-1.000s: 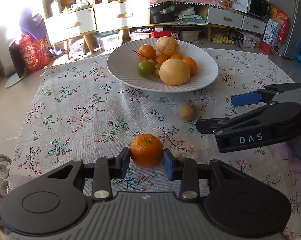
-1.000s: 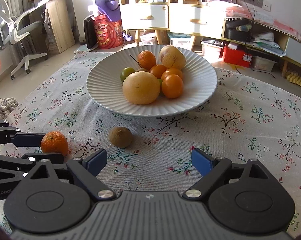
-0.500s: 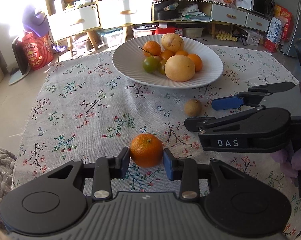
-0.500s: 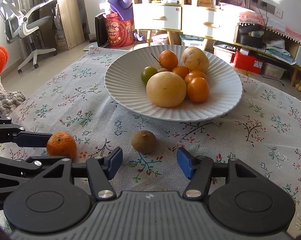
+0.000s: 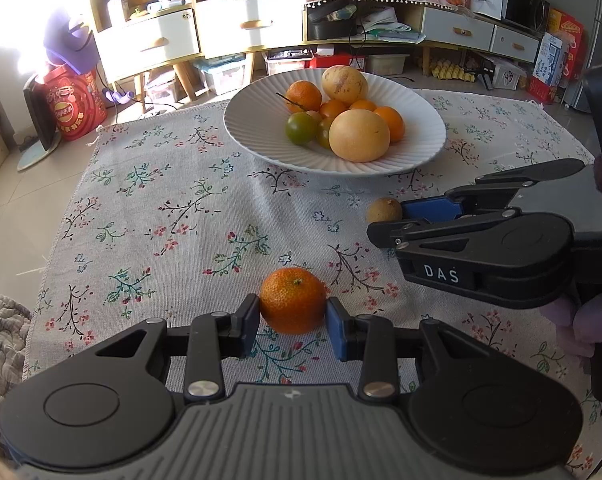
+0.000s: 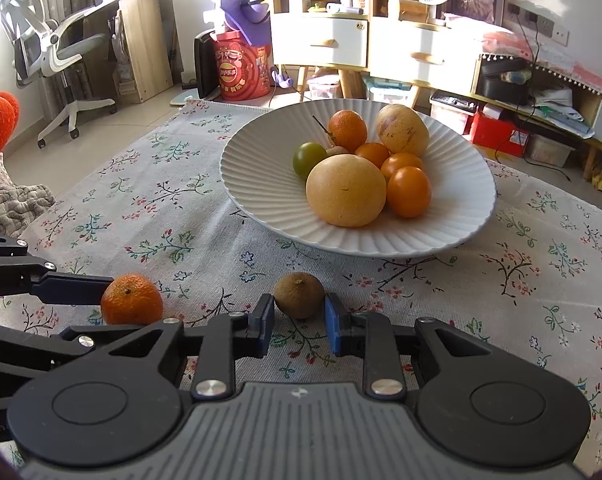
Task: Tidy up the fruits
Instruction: 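Lift both held fruits and carry them over the white bowl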
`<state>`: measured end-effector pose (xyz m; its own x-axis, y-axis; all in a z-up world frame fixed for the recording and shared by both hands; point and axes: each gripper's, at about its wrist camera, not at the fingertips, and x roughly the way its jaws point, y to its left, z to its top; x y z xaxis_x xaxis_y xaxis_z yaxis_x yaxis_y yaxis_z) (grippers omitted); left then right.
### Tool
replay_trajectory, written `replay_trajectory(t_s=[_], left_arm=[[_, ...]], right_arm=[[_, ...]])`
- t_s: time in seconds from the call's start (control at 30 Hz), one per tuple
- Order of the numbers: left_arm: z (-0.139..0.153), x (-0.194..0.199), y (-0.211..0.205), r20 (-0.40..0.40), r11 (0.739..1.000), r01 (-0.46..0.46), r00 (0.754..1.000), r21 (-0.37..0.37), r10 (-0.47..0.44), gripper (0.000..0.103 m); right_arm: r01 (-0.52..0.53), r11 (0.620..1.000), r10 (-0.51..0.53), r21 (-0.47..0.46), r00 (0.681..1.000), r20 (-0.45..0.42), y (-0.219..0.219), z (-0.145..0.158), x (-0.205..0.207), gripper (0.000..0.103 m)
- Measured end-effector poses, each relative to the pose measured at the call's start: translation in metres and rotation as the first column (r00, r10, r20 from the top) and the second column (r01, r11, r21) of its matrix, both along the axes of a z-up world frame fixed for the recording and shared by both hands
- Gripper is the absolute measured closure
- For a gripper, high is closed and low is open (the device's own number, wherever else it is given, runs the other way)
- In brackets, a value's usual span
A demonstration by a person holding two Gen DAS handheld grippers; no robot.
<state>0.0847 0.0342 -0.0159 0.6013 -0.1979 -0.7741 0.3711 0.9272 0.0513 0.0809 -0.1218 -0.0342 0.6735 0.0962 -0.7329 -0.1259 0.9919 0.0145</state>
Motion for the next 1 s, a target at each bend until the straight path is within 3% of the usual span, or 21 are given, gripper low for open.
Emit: replay_trajectory(t_s=[1.0], left_arm=[[0.008, 0.003, -0.003, 0.02, 1.0, 0.0, 1.0, -0.005, 0.0, 0.091]], right_arm=[[-0.018, 1.0, 0.018, 0.012, 0.999, 0.036, -0.005, 0.02, -0.014, 0.079]])
